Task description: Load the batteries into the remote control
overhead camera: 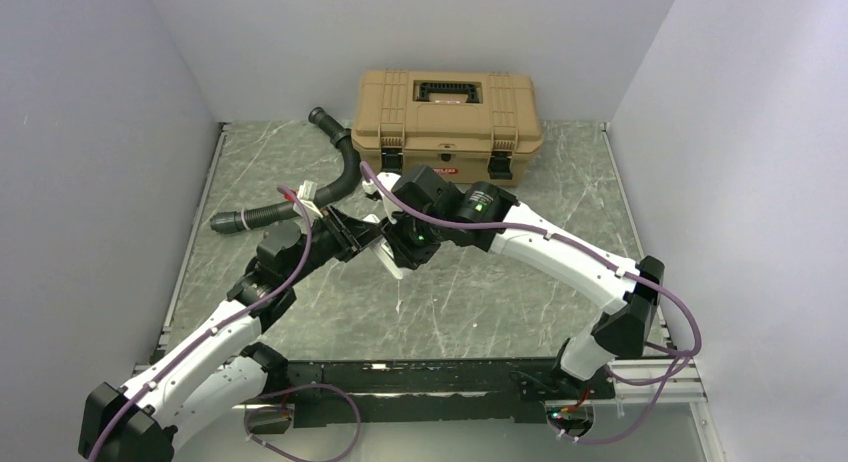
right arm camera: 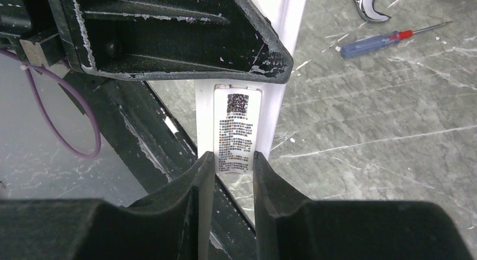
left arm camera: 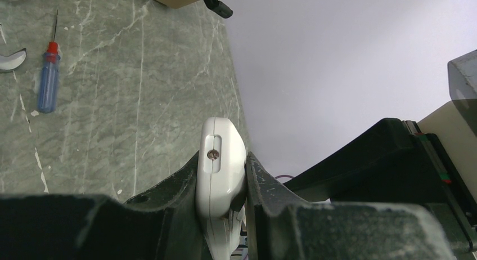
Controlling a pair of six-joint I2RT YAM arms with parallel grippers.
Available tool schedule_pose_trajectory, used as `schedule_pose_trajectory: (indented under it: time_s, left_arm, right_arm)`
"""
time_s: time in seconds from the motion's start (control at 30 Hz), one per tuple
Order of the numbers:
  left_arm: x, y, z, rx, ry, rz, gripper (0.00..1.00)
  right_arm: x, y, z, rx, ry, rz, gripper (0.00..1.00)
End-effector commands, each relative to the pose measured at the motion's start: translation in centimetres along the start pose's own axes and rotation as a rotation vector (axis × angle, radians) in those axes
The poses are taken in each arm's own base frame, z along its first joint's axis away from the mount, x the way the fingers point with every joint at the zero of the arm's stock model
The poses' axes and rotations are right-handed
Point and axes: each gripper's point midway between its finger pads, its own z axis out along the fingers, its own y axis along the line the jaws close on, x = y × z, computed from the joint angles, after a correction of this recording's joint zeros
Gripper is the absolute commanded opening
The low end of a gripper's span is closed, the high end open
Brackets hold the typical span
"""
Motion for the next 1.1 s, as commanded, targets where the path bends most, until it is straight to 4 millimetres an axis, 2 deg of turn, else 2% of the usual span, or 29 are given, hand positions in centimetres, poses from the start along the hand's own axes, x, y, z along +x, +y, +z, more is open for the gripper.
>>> schedule_pose_trajectory:
  time_s: [0.0, 0.37, 0.67, 1.07]
  left_arm:
    - [-0.75, -1.98, -0.16, 0.064, -0.022, 0.005, 0.0]
    - [-0.71, -1.94, -0.11, 0.066, -0.022, 0.0, 0.0]
    - [-0.64, -1.95, -0.13, 0.068, -0.019, -0.004, 0.0]
    - [-0.34, -1.59, -0.11, 0.067, -0.012, -0.027, 0.0]
  right_arm:
    - [-0.64, -0.64, -0.54, 0.04, -0.011, -0.006, 0.2]
    - [-0.55, -0.28, -0.37, 0.022, 0.0, -0.017, 0.21]
    - [-0.79, -0.29, -0.24, 0.024, -0.002, -0.019, 0.32]
    - [-1.03, -0.19, -0.47, 0.023, -0.007, -0.02, 0.37]
